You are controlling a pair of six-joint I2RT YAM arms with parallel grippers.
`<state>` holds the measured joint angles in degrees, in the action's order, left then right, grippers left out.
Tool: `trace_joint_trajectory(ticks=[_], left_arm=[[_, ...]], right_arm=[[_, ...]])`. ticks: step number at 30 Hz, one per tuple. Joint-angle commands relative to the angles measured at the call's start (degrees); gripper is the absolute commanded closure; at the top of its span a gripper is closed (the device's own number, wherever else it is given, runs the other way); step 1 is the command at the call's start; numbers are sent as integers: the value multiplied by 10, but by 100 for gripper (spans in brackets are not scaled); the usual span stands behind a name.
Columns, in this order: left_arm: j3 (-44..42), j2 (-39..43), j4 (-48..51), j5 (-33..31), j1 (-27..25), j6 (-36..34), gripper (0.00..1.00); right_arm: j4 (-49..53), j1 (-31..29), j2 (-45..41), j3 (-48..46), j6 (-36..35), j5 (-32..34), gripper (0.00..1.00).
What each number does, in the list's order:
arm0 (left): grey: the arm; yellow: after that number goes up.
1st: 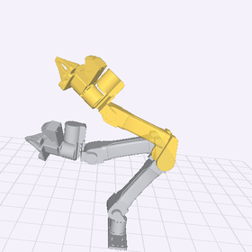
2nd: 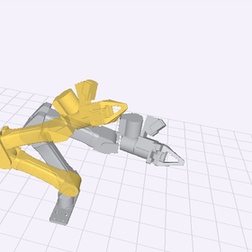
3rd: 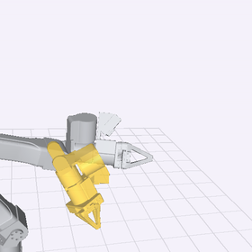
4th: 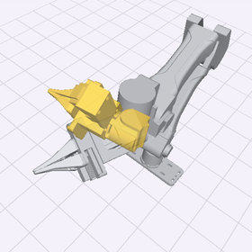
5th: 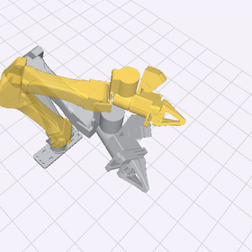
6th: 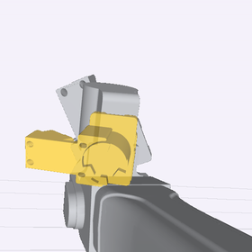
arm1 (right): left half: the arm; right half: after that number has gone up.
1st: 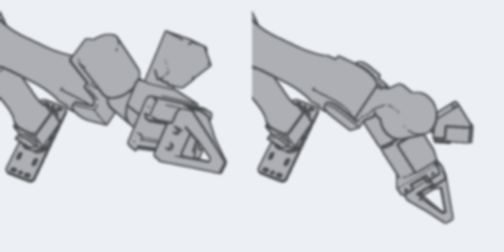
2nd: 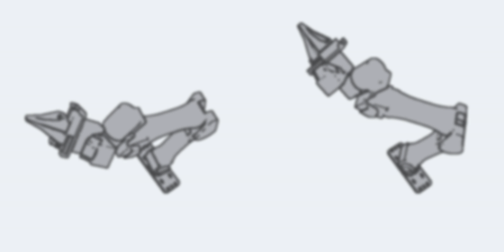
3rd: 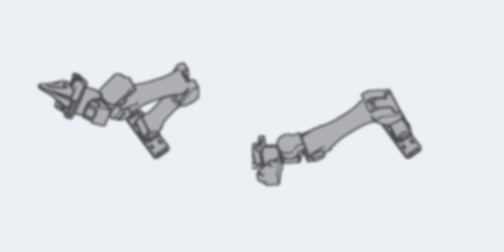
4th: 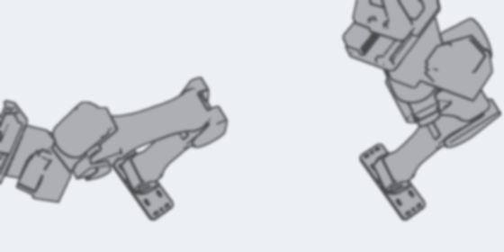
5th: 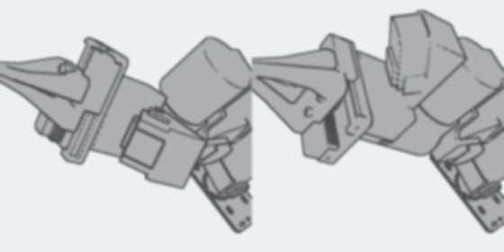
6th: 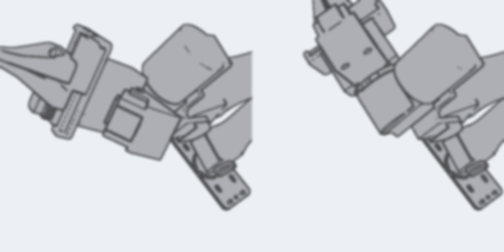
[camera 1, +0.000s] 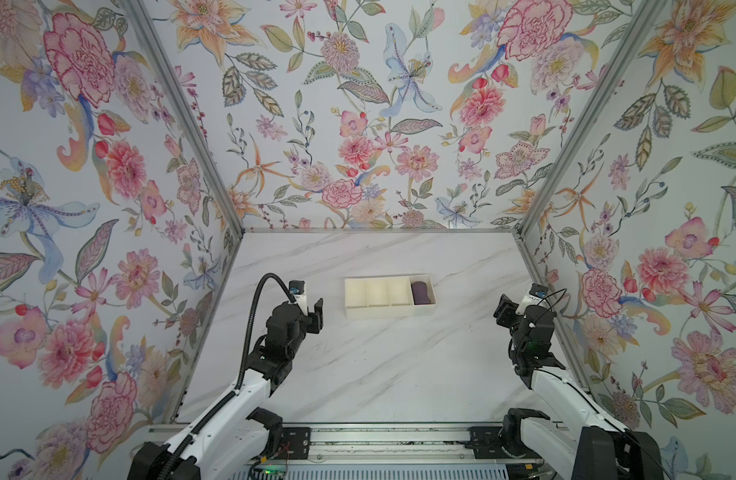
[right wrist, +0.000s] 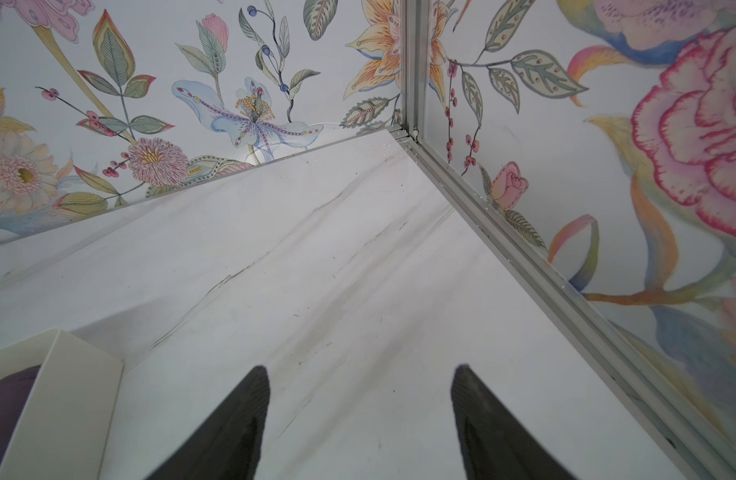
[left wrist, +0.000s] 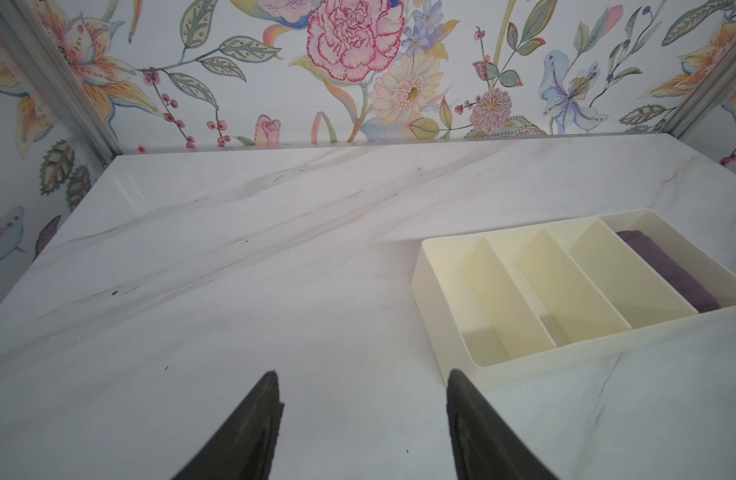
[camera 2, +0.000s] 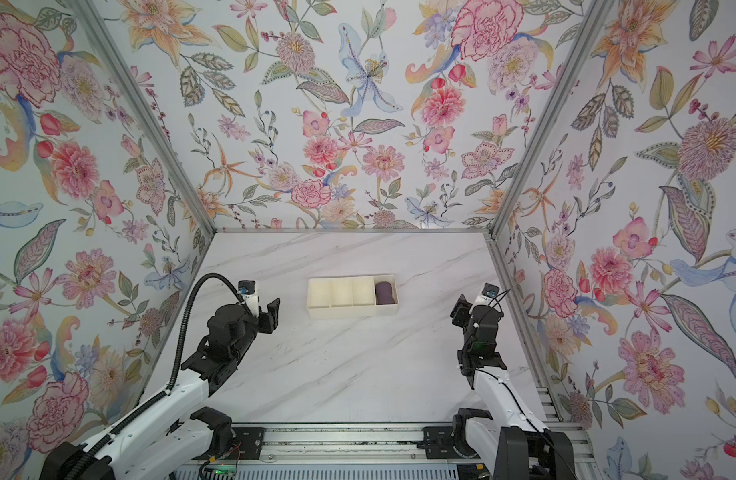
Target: Roll the socks
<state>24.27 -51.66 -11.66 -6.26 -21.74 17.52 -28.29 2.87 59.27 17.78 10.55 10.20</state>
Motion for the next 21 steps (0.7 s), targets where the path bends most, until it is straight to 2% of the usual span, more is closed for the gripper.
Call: trace_joint_trajectory(ticks=[1,4,8,13,16,19,21], left_arm=[[-10,24,-18,-59,5,-17,24],[-20,42,-31,-88,6,-16,11],[-39,66,-49,-135,6,-22,1],[-71,84,-93,-194,7,-42,1],[-117,86,-179,-228,7,-77,1],[-161,80,-267,-268,8,-102,1],[-169,65,-300,-283,12,-124,1]], right_arm=[[-111,-1,47,-29,-24,17,29],[-173,-10,90,-38,-37,21,29],[-250,-18,145,-41,-63,25,28],[-333,-21,217,-43,-65,14,28],[-352,-43,253,-32,-95,15,28],[-419,-60,306,-33,-118,24,28],[-358,-60,284,-22,-111,19,27]])
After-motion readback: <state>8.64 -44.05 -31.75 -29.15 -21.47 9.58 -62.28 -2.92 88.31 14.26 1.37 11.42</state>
